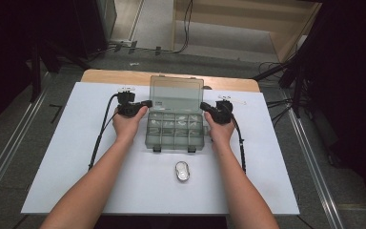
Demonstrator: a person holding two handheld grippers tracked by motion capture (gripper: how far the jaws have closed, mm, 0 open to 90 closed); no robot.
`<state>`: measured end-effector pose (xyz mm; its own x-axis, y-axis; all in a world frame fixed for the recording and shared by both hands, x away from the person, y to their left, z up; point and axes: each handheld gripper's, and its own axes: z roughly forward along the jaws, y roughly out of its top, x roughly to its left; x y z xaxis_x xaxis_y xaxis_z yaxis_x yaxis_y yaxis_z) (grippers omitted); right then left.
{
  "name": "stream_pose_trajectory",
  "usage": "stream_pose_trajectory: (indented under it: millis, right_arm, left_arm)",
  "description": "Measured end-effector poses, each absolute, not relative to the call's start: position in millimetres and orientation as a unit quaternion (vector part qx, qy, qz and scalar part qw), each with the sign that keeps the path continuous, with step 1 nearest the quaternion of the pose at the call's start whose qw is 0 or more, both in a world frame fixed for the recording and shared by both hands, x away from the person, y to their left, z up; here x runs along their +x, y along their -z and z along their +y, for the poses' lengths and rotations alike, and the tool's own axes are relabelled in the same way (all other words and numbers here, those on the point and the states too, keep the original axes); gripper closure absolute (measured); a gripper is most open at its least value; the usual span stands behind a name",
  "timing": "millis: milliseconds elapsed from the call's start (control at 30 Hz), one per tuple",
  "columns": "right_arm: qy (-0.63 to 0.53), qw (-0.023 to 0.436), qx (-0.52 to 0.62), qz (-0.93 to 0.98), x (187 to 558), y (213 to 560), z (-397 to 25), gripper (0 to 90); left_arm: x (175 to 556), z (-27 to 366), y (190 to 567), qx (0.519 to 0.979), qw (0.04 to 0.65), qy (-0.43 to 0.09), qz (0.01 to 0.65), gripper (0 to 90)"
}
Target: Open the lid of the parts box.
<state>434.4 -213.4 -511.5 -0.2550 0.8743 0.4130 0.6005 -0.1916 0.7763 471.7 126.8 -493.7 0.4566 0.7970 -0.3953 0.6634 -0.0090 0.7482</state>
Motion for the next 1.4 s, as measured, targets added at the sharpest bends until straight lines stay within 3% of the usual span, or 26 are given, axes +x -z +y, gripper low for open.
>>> stream_pose_trajectory:
  millis: [567,1400]
  right_arm:
    - [-0.487,0.124,0.602,0.621,437.2,518.1,-215.3,80.7]
    - [-0.473,0.108,0.613,0.623,438.4,520.7,-215.3,80.3]
  left_arm:
    - [476.4,130.1,502.5,0.699,0.481,-0.044,0.527,79.8]
    - [476.1,129.5,504.3,0.707,0.467,-0.046,0.529,78.9]
